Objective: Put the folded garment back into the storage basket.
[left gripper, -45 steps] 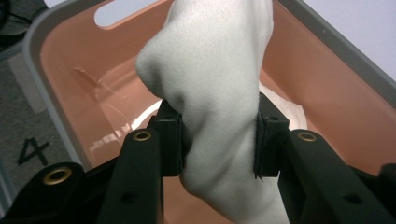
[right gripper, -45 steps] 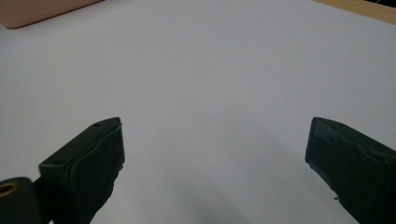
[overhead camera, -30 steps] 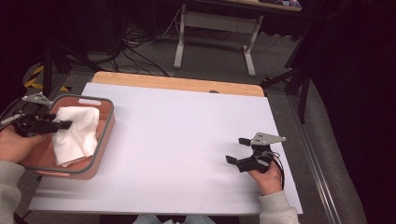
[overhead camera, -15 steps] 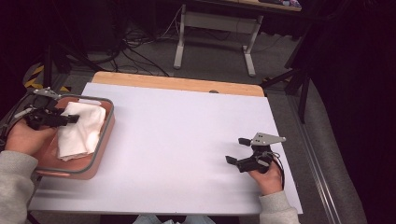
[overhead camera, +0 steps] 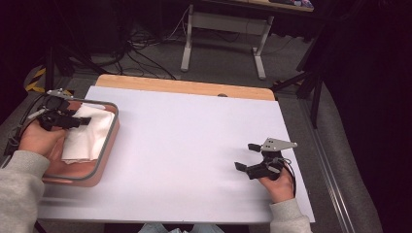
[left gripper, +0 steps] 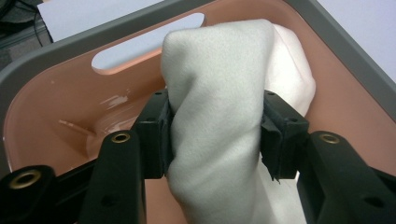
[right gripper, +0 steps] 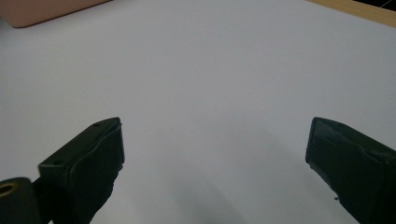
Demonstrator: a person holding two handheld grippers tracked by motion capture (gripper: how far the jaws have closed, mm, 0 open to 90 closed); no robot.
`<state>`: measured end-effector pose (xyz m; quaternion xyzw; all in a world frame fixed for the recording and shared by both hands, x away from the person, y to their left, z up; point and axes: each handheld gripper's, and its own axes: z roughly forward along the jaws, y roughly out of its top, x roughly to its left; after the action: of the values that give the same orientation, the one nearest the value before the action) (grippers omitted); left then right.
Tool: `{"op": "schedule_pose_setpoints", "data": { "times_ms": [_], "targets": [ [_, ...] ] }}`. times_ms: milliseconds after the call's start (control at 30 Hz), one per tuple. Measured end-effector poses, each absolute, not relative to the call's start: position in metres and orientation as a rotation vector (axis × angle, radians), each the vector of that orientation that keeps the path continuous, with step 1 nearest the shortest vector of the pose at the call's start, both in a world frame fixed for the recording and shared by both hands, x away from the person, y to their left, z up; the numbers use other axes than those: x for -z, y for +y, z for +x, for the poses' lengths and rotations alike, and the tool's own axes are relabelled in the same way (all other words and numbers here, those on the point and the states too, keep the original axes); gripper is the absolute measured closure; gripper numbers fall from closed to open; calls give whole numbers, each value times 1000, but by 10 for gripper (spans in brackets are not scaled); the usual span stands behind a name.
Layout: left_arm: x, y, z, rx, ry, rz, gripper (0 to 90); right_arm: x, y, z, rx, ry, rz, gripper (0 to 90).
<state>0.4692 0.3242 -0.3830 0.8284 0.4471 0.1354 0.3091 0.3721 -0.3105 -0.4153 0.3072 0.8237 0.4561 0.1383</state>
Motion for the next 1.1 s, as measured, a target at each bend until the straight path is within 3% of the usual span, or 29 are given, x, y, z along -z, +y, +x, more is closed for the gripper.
{"op": "schedule_pose_setpoints", "data": {
  "times_ms": [800, 1100],
  "targets": [
    [397, 323, 476, -266, 1192, 2229, 527, 416, -308, 372, -1312, 2395, 878, 49],
    [398, 321, 475, -362, 1232, 2262, 382, 416, -309, 372, -1312, 2392, 880, 48]
  ]
}}
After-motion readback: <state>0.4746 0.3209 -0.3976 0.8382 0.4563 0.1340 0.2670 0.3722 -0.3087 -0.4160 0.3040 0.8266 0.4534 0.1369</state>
